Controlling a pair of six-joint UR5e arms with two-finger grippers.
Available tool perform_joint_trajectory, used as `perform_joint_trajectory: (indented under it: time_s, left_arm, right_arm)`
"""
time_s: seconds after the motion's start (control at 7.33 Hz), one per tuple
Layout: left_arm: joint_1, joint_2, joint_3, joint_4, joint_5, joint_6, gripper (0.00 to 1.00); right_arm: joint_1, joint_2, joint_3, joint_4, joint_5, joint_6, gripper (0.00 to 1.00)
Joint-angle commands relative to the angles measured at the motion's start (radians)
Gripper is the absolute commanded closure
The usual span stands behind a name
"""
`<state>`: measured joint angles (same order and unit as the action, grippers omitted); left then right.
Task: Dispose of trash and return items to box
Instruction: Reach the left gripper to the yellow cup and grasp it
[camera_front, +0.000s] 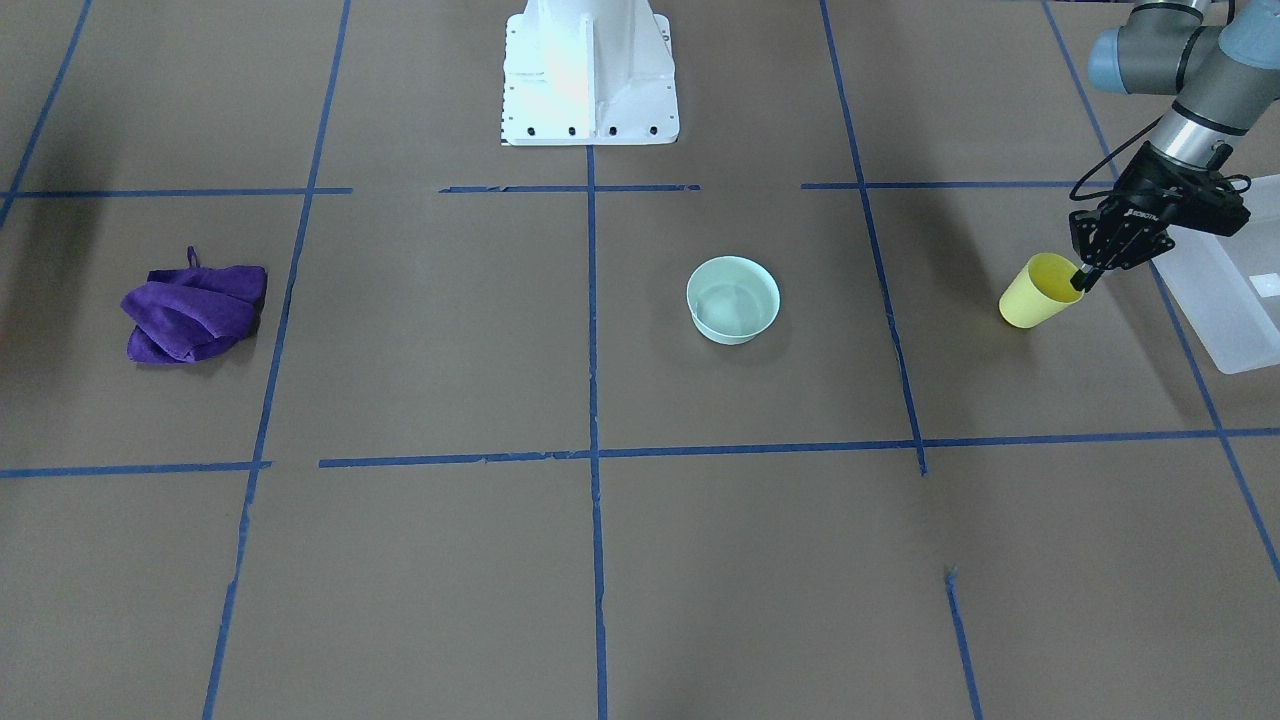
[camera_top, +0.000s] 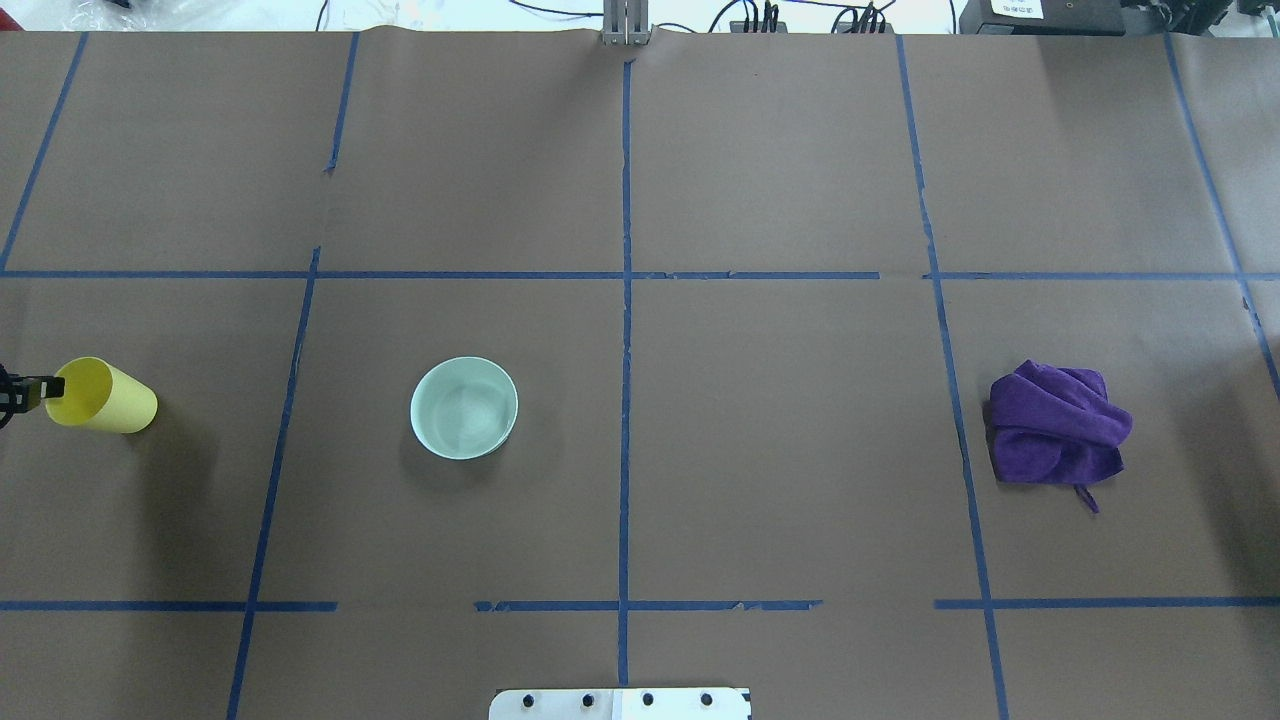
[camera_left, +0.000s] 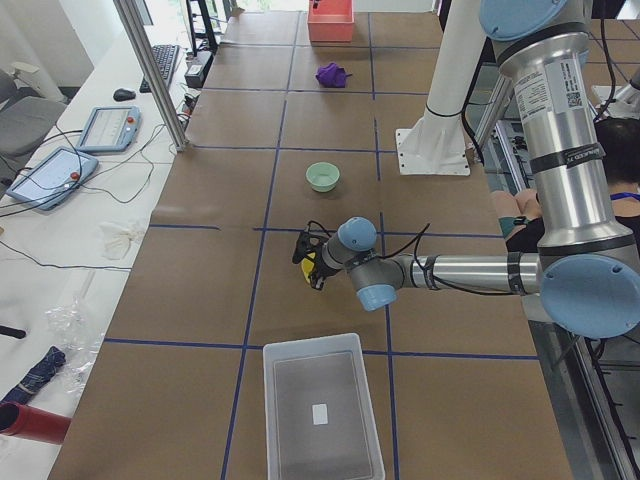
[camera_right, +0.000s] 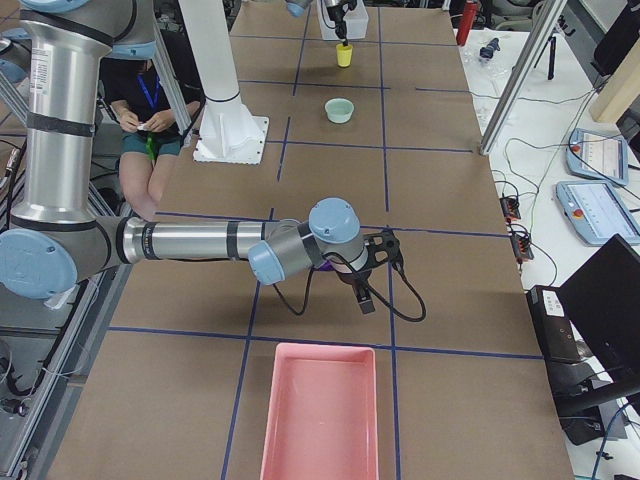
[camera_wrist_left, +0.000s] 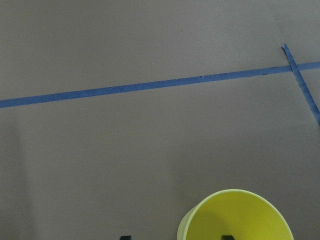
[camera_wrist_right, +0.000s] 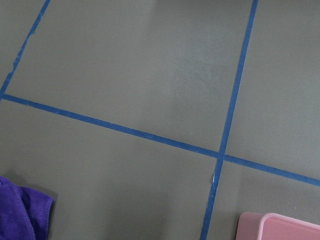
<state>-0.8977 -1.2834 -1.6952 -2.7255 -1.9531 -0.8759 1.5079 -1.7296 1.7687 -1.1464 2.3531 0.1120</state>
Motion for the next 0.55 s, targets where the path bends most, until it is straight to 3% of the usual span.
perform_joint_trajectory:
  time_s: [0.0,0.14,0.41]
  left_arm:
    - [-0.030,0.025,-0.056,0.007,-0.172,0.056,1.00]
    - [-0.146,0.053,-0.066,0.013,-0.252,0.201,1.00]
    - [-0.429,0.043,-0.069,0.270,-0.403,0.646,1.00]
  right_arm:
    - [0.000,-0.001,0.000,-0.001,0.000,0.000,0.00]
    - [0.000,-0.001,0.000,-0.001,0.000,0.000,0.00]
    - [0.000,-0.001,0.000,-0.001,0.000,0.000,0.00]
